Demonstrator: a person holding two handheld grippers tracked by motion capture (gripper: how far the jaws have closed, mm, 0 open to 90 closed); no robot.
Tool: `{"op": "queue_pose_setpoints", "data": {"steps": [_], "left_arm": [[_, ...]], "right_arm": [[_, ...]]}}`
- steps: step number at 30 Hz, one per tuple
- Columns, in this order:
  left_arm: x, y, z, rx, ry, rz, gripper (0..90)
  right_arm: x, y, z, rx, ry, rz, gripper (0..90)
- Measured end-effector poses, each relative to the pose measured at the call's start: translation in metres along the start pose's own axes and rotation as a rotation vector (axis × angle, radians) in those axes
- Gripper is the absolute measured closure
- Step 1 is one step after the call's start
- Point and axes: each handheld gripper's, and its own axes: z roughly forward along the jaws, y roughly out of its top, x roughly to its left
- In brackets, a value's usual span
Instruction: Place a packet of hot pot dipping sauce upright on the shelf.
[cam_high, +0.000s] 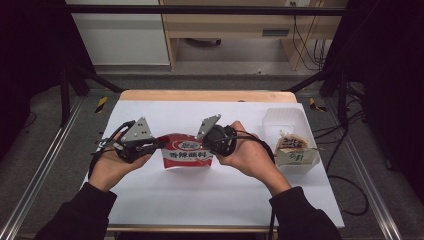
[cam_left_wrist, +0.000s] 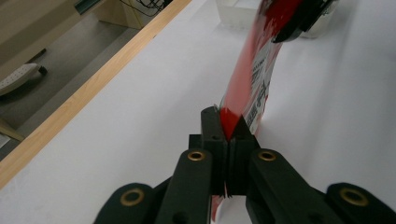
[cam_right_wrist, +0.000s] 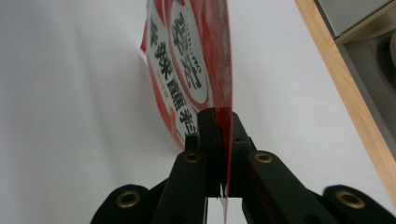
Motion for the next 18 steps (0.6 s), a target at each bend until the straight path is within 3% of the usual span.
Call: {"op": "queue_pose_setpoints", "data": {"steps": [1, 3, 8, 12, 18], "left_arm": [[0.000, -0.002, 0.000, -0.006, 0.022, -0.004, 84.2], [-0.001, -0.006, -0.002, -0.027, 0.070, -0.017, 68.5], [-0.005, -0.029, -0.007, -0.062, 0.106, -0.090, 39.2], [-0.008, -0.060, -0.005, -0.038, 0.121, -0.153, 28.2], [-0.011, -0.101, 0.007, 0.010, 0.141, -0.253, 18.6]], "right_arm": [[0.000, 0.001, -0.001, -0.002, -0.002, 0.003, 89.7], [-0.002, 0.003, -0.004, -0.005, -0.010, -0.008, 89.8], [-0.008, 0.002, -0.013, -0.020, -0.044, -0.013, 89.8], [-0.013, -0.003, -0.020, -0.032, -0.073, -0.011, 89.8], [-0.023, -0.010, -0.034, -0.068, -0.115, -0.006, 89.8]]}}
